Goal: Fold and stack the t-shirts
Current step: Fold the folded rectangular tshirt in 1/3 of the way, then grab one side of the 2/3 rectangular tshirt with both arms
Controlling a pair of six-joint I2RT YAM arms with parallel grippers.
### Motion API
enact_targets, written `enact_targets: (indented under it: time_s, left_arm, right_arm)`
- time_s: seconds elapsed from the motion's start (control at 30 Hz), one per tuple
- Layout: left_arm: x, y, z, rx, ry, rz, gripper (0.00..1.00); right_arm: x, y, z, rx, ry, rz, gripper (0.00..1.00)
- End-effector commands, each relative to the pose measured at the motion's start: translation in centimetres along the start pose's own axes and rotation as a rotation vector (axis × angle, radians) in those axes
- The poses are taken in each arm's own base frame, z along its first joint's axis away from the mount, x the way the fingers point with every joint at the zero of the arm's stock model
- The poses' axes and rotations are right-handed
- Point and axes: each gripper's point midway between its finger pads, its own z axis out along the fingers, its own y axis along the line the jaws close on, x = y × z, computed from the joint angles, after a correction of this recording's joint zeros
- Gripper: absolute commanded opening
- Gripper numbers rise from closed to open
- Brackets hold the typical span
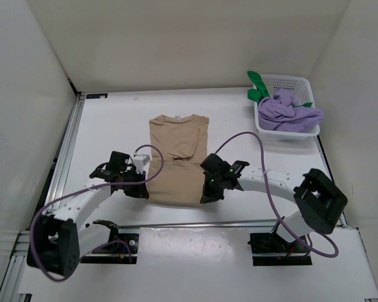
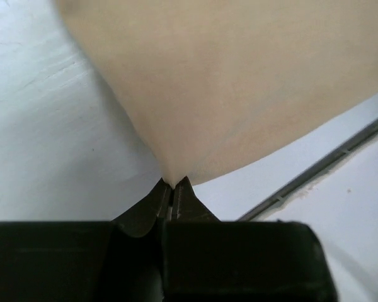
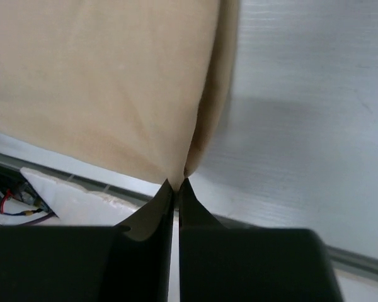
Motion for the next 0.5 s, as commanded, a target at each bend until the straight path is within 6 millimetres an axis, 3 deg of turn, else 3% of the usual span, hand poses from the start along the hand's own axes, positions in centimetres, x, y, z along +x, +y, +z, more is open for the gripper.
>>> enact_targets:
  time_s: [0.0, 0.23, 0.37, 0.47]
  left_arm:
    - [-2.7, -1.1, -3.0, -0.013, -0.12, 0.074, 0.1]
    - [0.7, -3.6, -7.4, 0.01, 0.036, 0.001, 0.1]
    - [0.4, -5.8, -9.9, 0.073, 0.044, -0.005, 0.1]
    - [0.7, -6.7, -11.3, 0.078, 0.047, 0.007, 0.1]
  right_arm:
    - [-1.2, 1.5, -3.1, 0.004, -0.08, -0.055, 0.0]
    - [0.1, 3.9, -7.4, -0.041, -0.104, -0.113, 0.0]
    - [1.9, 4.0, -8.9, -0.003, -0.105, -0.116, 0.0]
    - [3.4, 5.0, -10.5, -0.025, -0.104, -0.136, 0.0]
